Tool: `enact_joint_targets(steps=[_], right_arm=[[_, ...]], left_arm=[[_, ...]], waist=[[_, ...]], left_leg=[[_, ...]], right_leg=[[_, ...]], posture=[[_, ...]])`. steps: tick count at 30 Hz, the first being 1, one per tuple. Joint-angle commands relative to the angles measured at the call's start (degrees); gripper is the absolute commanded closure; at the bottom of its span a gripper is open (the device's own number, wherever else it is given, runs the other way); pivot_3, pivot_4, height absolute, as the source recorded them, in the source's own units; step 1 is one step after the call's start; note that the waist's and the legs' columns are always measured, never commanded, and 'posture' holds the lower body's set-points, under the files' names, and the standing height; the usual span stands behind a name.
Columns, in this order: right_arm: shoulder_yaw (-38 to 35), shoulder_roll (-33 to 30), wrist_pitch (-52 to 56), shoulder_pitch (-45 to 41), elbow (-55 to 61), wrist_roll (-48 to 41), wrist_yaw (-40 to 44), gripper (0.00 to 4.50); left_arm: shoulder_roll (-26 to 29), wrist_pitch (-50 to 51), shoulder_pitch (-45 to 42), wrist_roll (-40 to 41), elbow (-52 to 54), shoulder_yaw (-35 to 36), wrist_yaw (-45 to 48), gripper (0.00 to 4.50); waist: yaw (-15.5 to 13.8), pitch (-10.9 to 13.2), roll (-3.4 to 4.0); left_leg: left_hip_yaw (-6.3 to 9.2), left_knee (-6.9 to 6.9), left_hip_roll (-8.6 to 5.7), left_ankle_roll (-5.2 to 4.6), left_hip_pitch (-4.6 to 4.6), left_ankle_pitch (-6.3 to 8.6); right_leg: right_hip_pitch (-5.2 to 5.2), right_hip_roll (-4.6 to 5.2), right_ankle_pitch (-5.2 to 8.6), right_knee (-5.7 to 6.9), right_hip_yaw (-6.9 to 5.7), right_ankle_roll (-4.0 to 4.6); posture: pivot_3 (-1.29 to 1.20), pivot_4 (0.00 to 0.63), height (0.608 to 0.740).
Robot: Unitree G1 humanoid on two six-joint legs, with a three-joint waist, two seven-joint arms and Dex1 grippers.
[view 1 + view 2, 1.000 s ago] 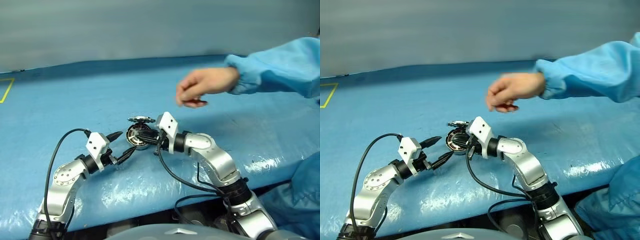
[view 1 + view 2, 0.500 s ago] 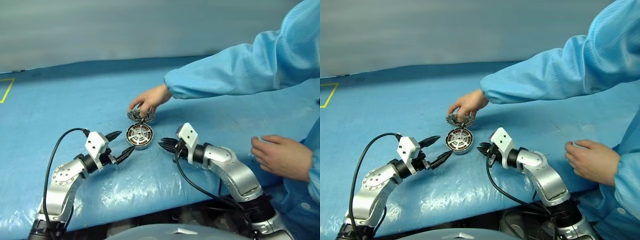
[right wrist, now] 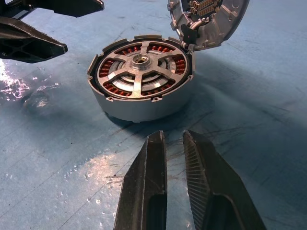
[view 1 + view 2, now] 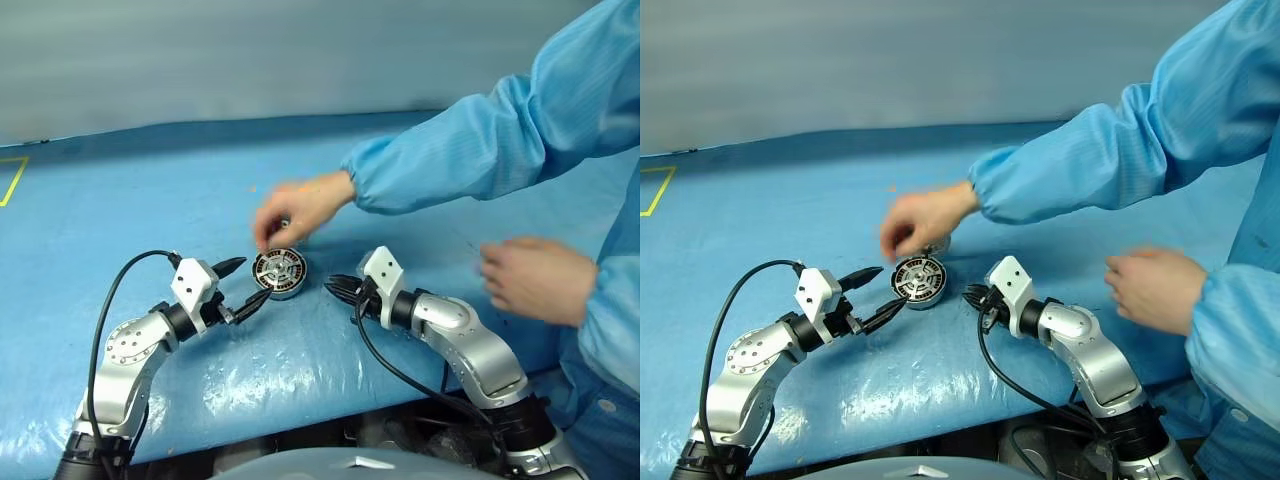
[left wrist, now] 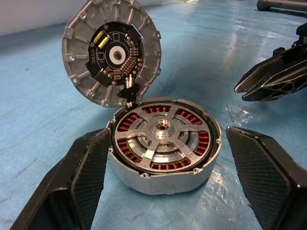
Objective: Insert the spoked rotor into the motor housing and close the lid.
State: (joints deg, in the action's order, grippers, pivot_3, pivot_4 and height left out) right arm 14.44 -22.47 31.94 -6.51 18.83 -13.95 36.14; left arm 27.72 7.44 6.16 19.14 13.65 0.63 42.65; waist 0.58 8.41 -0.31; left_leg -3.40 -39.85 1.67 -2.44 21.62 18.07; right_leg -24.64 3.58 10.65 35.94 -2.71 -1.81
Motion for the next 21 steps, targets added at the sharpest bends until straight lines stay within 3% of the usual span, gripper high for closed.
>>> enact_joint_targets(steps=[1, 21], right_arm=[[-0.8, 0.0, -0.5, -0.8, 2.2, -0.4, -0.1, 3.83], [-0.3, -0.2, -0.5, -1.1, 1.7, 0.4, -0.7, 3.83]], left_arm=[[0.5, -0.1, -0.2, 0.3, 1.2, 0.7, 0.2, 0.37], [0.2, -0.6, -0.1, -0.3, 1.1, 0.5, -0.2, 0.37]], waist=[[0.0, 0.0, 0.0], [0.0, 0.0, 0.0]], left_leg=[[0.0, 0.0, 0.0, 0.0, 0.0, 0.0], [0.0, 0.0, 0.0, 0.0, 0.0, 0.0]], right_leg=[[0.0, 0.0, 0.0, 0.0, 0.0, 0.0], [0.0, 0.0, 0.0, 0.0, 0.0, 0.0]], posture=[[0.0, 0.15, 0.74], [0.0, 0.15, 0.74]])
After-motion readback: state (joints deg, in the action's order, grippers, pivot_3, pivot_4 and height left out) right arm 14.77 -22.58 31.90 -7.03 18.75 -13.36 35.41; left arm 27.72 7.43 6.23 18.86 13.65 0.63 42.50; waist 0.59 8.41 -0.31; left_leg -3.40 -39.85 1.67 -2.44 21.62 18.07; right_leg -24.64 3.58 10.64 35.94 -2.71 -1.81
